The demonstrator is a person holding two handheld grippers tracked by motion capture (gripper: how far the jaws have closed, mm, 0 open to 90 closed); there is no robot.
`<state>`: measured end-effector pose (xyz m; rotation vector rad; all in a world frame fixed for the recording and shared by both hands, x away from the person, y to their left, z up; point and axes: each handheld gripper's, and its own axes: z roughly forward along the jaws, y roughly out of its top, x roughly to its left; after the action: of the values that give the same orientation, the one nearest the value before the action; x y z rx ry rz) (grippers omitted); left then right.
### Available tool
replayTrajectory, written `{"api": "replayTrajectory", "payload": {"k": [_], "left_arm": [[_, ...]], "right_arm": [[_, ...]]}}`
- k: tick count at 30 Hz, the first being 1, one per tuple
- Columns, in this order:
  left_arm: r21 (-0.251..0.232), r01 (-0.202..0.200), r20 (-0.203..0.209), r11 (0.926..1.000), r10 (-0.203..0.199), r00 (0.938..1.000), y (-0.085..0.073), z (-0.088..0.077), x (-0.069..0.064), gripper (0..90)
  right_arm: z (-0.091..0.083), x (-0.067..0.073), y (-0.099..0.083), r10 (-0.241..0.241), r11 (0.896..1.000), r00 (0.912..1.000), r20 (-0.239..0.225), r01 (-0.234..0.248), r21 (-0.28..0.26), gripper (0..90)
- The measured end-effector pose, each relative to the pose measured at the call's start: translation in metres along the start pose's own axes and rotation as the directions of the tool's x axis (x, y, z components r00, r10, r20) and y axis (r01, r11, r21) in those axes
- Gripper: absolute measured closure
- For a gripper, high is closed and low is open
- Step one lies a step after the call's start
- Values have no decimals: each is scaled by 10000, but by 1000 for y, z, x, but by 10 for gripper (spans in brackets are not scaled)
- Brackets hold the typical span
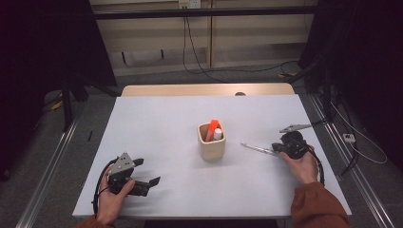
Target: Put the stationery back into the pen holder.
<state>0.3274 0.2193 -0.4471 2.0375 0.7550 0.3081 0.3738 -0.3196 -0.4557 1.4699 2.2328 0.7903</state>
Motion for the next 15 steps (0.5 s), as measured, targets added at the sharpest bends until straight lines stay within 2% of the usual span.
{"api": "replayTrajectory", "payload": {"k": [15], "left_arm": [[-7,-43,-46,10000,43,10000,0,-1,1,57]], "right_arm": [[-13,14,-12,55,9996,9998,-183,-50,271,900]]}}
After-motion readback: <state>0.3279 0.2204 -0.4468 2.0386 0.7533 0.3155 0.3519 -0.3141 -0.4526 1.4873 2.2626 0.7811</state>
